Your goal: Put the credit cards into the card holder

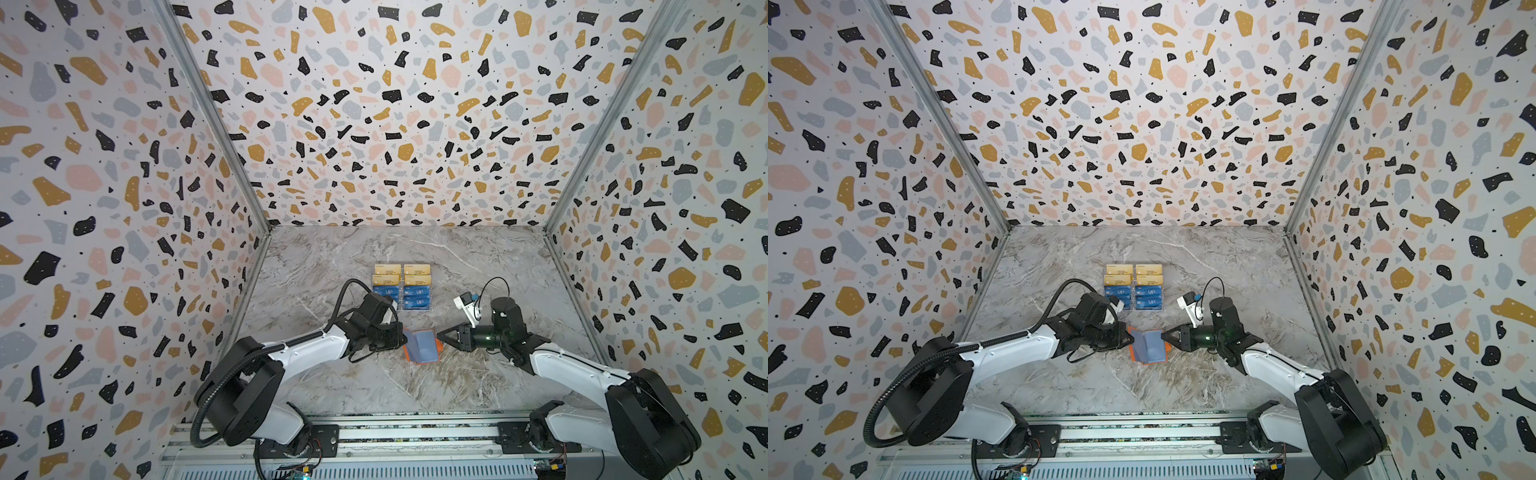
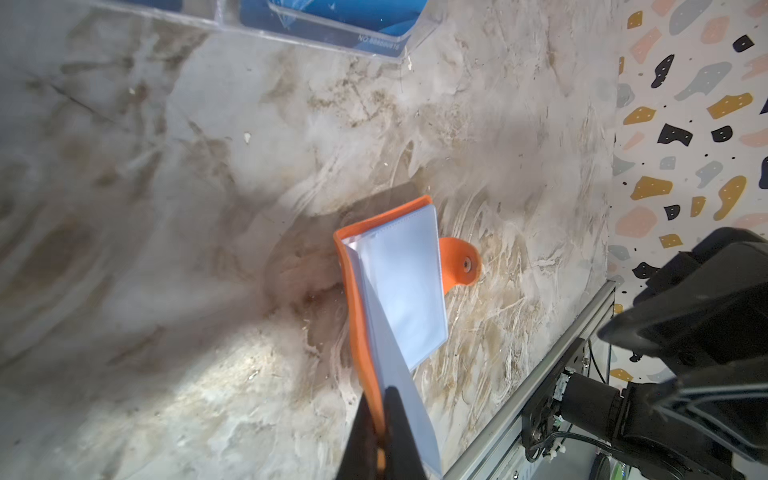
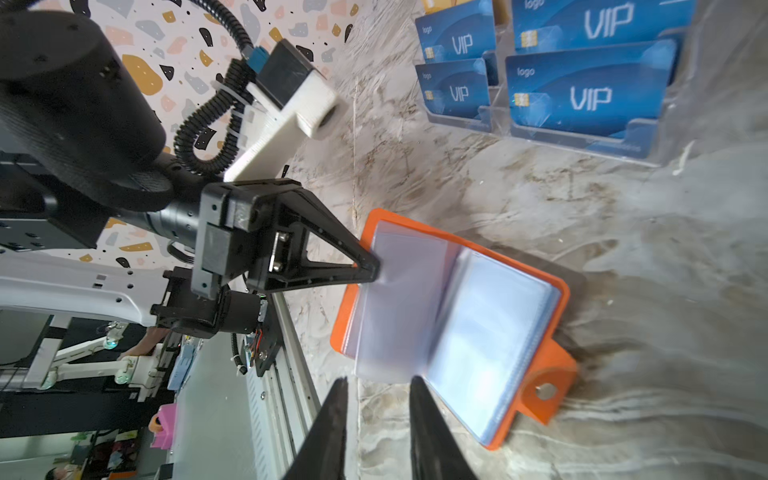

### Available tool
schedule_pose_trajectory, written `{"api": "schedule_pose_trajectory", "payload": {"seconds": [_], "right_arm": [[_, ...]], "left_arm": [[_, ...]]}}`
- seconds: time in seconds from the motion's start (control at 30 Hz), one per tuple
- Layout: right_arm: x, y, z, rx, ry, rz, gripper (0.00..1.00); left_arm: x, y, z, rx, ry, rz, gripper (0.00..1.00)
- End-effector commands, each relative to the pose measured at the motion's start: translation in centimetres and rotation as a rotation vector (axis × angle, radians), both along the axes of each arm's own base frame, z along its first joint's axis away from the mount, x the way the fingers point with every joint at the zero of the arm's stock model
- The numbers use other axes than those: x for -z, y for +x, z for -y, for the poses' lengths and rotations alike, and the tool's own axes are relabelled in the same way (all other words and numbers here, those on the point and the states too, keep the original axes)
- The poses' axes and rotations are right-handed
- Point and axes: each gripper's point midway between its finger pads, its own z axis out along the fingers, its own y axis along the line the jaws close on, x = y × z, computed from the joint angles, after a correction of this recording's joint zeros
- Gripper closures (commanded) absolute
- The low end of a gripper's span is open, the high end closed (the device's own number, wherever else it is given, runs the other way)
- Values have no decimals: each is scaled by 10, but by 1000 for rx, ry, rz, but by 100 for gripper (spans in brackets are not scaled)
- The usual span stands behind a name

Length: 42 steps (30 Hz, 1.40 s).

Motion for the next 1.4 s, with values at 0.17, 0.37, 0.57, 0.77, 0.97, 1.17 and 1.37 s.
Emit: {"api": "schedule_pose_trajectory", "payload": {"seconds": [0.17,0.37,0.57,0.77,0.97,1.17,1.37], "right_arm": [[26,-2,-42,-96,-17,-26,84],[51,-2,-46,-117,-47,-63,85],[64,-8,-55,-152,-47,-85,85],[75,-14,-60,-150,-60,-119,84],[80,-17,-69,-130,-68,-135,84],[85,-15,-72,-109,-71,-163,83],[88,-12,-77,-111,-117,-146,82]], "left_arm": [[10,-8,-2,108,-20,-22,100],[20,-4,-11,126,-2,-40,100],[21,-2,-11,148,-1,-40,100],[13,2,-10,132,-18,-17,70],[-9,11,-17,90,5,34,54],[-30,20,-52,-8,190,104,54],[-78,17,-27,-21,35,175,59]]}}
